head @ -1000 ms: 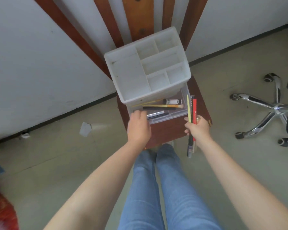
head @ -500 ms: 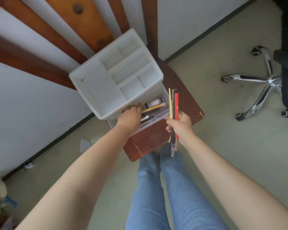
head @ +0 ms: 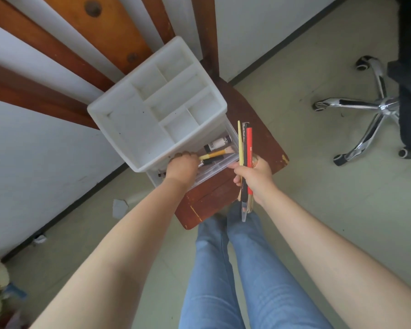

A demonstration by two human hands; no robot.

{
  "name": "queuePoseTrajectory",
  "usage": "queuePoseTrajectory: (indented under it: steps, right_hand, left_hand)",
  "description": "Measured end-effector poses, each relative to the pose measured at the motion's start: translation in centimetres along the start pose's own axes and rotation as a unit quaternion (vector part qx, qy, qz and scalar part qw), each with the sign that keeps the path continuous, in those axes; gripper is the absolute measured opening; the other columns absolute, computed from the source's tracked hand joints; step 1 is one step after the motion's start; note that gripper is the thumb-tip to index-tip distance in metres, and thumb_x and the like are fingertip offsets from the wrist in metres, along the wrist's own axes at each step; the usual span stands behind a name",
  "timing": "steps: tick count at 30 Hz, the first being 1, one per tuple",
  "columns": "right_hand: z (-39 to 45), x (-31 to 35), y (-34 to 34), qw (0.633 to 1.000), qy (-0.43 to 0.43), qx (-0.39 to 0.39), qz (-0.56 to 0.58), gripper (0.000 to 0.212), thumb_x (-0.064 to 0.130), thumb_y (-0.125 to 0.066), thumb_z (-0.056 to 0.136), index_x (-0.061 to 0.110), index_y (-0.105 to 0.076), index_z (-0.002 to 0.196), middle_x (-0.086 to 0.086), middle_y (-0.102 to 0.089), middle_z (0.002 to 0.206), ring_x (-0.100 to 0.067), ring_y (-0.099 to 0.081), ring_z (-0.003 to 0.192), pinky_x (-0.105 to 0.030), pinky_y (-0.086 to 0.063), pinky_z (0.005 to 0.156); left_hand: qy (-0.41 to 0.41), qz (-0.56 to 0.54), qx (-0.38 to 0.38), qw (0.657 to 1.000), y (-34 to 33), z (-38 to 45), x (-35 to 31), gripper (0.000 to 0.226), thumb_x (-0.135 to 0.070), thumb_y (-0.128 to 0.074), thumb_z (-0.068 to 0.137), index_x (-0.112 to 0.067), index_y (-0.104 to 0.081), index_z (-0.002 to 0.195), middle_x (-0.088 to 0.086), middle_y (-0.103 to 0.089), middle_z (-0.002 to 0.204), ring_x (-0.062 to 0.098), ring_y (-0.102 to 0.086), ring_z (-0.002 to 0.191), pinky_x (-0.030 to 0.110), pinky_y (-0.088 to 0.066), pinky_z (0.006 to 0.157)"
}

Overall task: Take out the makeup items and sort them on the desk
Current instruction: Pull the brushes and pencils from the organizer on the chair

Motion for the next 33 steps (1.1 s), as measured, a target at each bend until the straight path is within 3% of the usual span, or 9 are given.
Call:
queuePoseTrajectory:
  steps: [6, 11, 14, 16, 18, 20, 24, 30, 33]
  right_hand:
    - [-0.2, 0.0, 0.1, 0.999, 0.002, -0.018, 0.026, 0.025, -0.007, -0.052, 0.082, 0.018, -0.051, 0.078, 0.0, -0.062, 0.082, -0.008, -0.051, 0.046, -0.023, -0.046, 0.054]
    - [0.2, 0.5, 2.3, 0.977, 0.028, -0.123, -0.17, 0.013, 0.002, -0.053, 0.079, 0.008, -0.051, 0.091, -0.009, -0.056, 0.075, -0.031, -0.06, 0.075, -0.035, -0.047, 0.067]
    - [-0.6, 2.6, 3.5, 0.887, 0.123, -0.179, -0.408, 0.018, 0.001, -0.059, 0.075, 0.004, -0.054, 0.093, -0.017, -0.063, 0.088, -0.036, -0.062, 0.085, -0.037, -0.047, 0.067]
    - [-1.6, 4.4, 3.1, 0.792, 0.289, -0.203, -0.498, 0.021, -0.005, -0.067, 0.057, 0.004, -0.056, 0.073, -0.013, -0.063, 0.066, -0.033, -0.063, 0.059, -0.032, -0.047, 0.05]
    - [-2.4, 4.5, 1.6, 0.698, 0.395, -0.16, -0.575, 0.013, 0.002, -0.058, 0.049, 0.01, -0.053, 0.057, -0.004, -0.055, 0.051, -0.025, -0.055, 0.041, -0.022, -0.038, 0.043]
    - [-1.9, 3.0, 0.6, 0.643, 0.409, -0.088, -0.642, 0.011, 0.012, -0.056, 0.045, 0.014, -0.054, 0.055, 0.0, -0.056, 0.054, -0.021, -0.054, 0.041, -0.023, -0.033, 0.045]
    - [0.6, 2.7, 0.0, 0.613, 0.338, -0.019, -0.714, 0.043, 0.013, -0.079, 0.015, 0.016, -0.06, 0.053, -0.002, -0.064, 0.063, -0.018, -0.055, 0.04, -0.016, -0.036, 0.043]
    - [0.8, 4.8, -1.3, 0.553, 0.376, 0.001, -0.744, 0.032, 0.01, -0.079, 0.034, 0.016, -0.062, 0.061, -0.006, -0.065, 0.073, -0.018, -0.057, 0.046, -0.022, -0.038, 0.048]
    - [0.7, 5.2, -2.0, 0.54, 0.382, 0.01, -0.75, 0.039, 0.011, -0.082, 0.023, 0.015, -0.062, 0.056, -0.007, -0.063, 0.066, -0.018, -0.054, 0.041, -0.02, -0.038, 0.045]
  left_hand:
    - [0.001, -0.09, -0.021, 0.996, 0.5, -1.1, 0.5, 0.03, -0.023, -0.049, 0.093, -0.002, -0.047, 0.114, 0.018, -0.057, 0.108, 0.036, -0.056, 0.097, 0.038, -0.043, 0.07]
    - [0.005, -0.109, -0.041, 0.993, 1.3, -1.2, 0.0, 0.021, -0.01, -0.046, 0.092, -0.001, -0.043, 0.11, 0.009, -0.047, 0.069, 0.031, -0.048, 0.072, 0.033, -0.032, 0.056]
    - [0.033, -0.133, -0.06, 0.989, 2.2, -0.6, -0.1, 0.017, -0.006, -0.046, 0.088, -0.001, -0.049, 0.104, 0.018, -0.056, 0.092, 0.034, -0.054, 0.085, 0.035, -0.036, 0.06]
    - [0.043, -0.164, -0.071, 0.983, 2.2, -0.1, 0.0, 0.016, -0.006, -0.048, 0.086, 0.0, -0.052, 0.1, 0.018, -0.057, 0.104, 0.035, -0.055, 0.094, 0.037, -0.04, 0.066]
    - [0.035, -0.195, -0.072, 0.978, 2.1, 0.3, -0.3, 0.016, -0.011, -0.051, 0.087, -0.001, -0.054, 0.1, 0.017, -0.057, 0.106, 0.034, -0.055, 0.095, 0.035, -0.04, 0.067]
    - [0.019, -0.23, -0.062, 0.971, 1.7, 0.4, -0.8, 0.026, -0.023, -0.055, 0.089, -0.005, -0.054, 0.107, 0.013, -0.059, 0.103, 0.031, -0.056, 0.093, 0.033, -0.039, 0.067]
    - [0.006, -0.295, -0.036, 0.955, 1.4, 0.8, -1.3, 0.031, -0.027, -0.06, 0.086, -0.009, -0.055, 0.11, 0.003, -0.056, 0.087, 0.022, -0.05, 0.079, 0.027, -0.035, 0.065]
    - [0.0, -0.364, 0.019, 0.931, 1.1, 1.5, -2.1, 0.017, -0.024, -0.066, 0.083, -0.018, -0.05, 0.086, -0.005, -0.05, 0.072, 0.014, -0.047, 0.072, 0.024, -0.035, 0.063]
    - [0.03, -0.405, 0.025, 0.913, 0.8, 2.1, -2.1, 0.02, -0.019, -0.063, 0.084, -0.018, -0.05, 0.069, -0.004, -0.048, 0.061, 0.017, -0.048, 0.063, 0.024, -0.037, 0.052]
Point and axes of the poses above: each hand's wrist, its own z-axis towards the middle knuckle, its own y-axis out of the back of the hand, x = y × z, the point moved 10 cm from there along z, towards the middle knuckle
